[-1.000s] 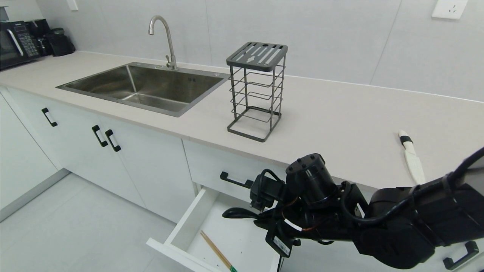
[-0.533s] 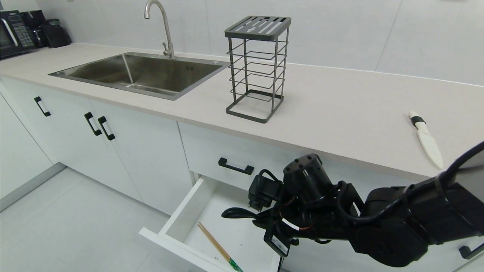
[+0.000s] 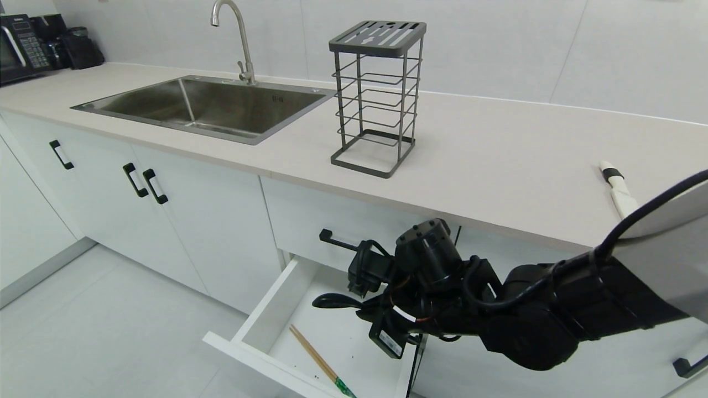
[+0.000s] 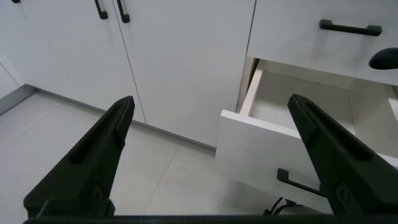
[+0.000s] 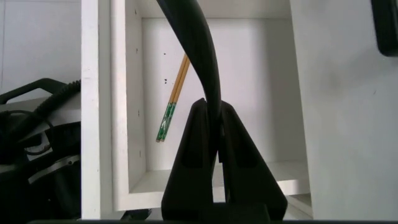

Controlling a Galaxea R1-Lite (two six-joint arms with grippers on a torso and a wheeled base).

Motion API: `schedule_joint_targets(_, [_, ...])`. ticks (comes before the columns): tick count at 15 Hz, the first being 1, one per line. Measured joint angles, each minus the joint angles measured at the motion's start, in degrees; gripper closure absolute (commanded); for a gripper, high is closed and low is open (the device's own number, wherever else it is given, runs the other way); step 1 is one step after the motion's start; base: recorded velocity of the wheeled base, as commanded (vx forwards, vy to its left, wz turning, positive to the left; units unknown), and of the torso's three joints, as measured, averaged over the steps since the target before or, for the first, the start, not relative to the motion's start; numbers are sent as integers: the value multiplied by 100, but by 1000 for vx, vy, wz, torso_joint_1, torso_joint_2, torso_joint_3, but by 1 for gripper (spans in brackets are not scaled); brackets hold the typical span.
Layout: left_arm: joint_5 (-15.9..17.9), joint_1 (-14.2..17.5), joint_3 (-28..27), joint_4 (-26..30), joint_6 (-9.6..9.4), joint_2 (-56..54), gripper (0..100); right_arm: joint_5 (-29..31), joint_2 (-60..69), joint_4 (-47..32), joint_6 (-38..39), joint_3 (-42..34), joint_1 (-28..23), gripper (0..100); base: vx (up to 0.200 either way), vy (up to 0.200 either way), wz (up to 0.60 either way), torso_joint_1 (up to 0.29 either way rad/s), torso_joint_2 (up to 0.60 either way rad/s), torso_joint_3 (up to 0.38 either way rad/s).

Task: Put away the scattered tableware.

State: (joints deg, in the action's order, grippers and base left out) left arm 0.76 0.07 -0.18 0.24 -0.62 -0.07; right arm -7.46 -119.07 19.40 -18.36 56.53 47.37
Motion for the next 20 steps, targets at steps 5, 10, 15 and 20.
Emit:
schedule_joint_targets(5, [-2, 0, 0, 5, 0, 0, 0, -145, -428, -7, -74, 455, -2, 100, 0, 0, 0, -114, 188, 82])
schedule_joint_targets(10, [0, 0, 0, 0, 0, 0, 0, -149, -894, -112, -266, 1050, 15, 100, 0, 0, 0, -27, 61, 38])
schedule_joint_targets(15, [0, 0, 0, 0, 0, 0, 0, -149, -1302, -111, -293, 1230, 9, 100, 0, 0, 0, 0, 0, 0])
schedule_joint_targets(20, [0, 0, 0, 2, 2, 0, 0, -149, -1577, -115, -290, 1287, -52, 100, 0, 0, 0, 0, 0, 0])
